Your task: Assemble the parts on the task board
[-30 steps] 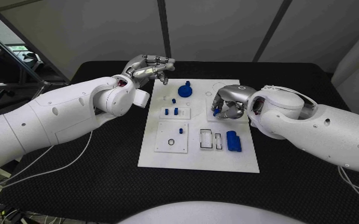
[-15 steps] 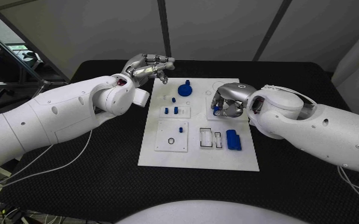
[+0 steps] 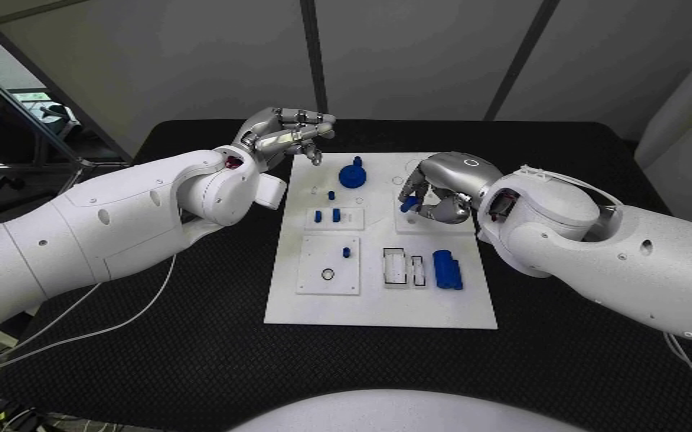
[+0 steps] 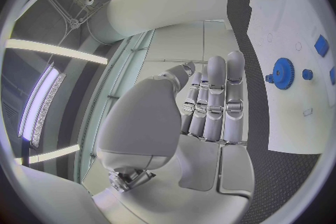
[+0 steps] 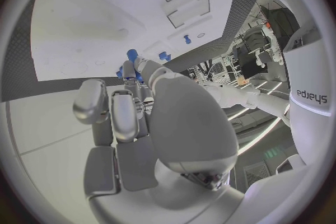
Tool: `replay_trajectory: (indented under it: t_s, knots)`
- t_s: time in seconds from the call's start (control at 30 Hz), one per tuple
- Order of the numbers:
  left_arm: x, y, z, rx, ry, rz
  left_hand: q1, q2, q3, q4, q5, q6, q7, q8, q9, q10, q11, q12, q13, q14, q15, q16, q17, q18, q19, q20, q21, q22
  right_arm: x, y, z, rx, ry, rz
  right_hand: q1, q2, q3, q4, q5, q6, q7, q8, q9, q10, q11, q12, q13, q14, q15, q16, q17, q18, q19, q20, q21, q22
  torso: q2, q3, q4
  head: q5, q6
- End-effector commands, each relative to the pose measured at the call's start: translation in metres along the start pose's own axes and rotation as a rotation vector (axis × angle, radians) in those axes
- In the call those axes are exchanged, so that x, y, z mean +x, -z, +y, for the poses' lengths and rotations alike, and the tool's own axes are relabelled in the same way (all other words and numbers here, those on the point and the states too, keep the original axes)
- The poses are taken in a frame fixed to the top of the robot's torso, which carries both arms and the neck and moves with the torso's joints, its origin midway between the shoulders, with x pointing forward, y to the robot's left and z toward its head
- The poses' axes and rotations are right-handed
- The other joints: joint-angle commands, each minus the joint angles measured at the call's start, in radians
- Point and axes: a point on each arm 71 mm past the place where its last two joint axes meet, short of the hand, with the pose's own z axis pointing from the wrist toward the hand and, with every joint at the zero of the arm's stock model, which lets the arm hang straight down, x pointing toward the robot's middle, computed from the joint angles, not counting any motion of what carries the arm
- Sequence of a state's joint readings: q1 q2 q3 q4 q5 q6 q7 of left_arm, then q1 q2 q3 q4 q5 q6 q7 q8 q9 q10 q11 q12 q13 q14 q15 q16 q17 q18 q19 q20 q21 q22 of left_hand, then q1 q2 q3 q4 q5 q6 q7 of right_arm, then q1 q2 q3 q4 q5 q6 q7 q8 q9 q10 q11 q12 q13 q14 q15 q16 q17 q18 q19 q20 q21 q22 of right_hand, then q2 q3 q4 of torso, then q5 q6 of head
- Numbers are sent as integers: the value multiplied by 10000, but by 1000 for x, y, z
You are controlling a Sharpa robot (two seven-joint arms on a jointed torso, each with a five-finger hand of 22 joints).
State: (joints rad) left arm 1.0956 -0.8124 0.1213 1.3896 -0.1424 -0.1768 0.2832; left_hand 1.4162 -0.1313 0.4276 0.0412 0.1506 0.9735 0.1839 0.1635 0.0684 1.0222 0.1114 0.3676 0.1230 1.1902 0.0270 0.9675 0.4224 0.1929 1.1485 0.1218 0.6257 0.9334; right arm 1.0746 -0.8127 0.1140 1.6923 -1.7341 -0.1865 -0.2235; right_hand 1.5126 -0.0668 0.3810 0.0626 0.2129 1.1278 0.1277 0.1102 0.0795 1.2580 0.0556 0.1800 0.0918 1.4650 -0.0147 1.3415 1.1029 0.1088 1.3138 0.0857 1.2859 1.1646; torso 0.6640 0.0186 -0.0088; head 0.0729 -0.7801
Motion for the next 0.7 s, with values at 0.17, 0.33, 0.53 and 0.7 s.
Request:
replay_trajectory:
  t_s: [0.17, 0.33, 0.53, 0.7]
  knots:
    - [1, -1, 0, 25, 13, 120, -26, 25, -30, -17, -42, -48, 53, 35, -15, -78, 15, 34, 6, -57, -4, -22, -15, -104, -19, 14, -52, -15, -12, 6, 23, -811, -381, -898, -179, -101, 92, -18, 38, 31, 74, -35, 70, 25, 21, -77, 11, 308, -66, 47, 42, -185, 66, 1, 84, 45, -4, -14, 21, 4, 57]
    - [2, -2, 0, 23, 21, 128, -30, 25, -33, -17, -42, -61, 60, 33, -17, -91, 22, 38, 5, -61, 0, -21, -19, -105, -19, 17, -56, -18, -10, -1, 44, -1358, -867, -699, -187, -117, 108, -28, 36, 36, 76, -37, 70, 28, 22, -87, 15, 307, -65, 46, 37, -183, 59, 2, 81, 40, 5, -20, 28, 67, 41]
    - [4, -4, 1, 29, 36, 146, -31, 25, -33, -17, -42, -63, 61, 33, -17, -93, 23, 39, 5, -61, 1, -21, -20, -105, -19, 17, -56, -18, 5, -11, 74, -2157, -1420, -154, -202, -125, 118, -29, 30, 38, 80, -39, 70, 31, 25, -95, 19, 301, -63, 31, 4, -174, 32, 3, 55, 2, 13, -13, 23, 182, -1]
    - [4, -6, 2, 47, 26, 89, -31, 25, -33, -17, -42, -63, 61, 33, -17, -93, 23, 39, 5, -61, 1, -21, -20, -105, -19, 17, -56, -18, 23, -16, 92, -2640, -1754, 349, -226, -132, 129, -26, 22, 36, 84, -44, 69, 33, 30, -106, 24, 296, -59, 19, -23, -167, 9, 6, 35, -29, 21, -16, 22, 275, -40]
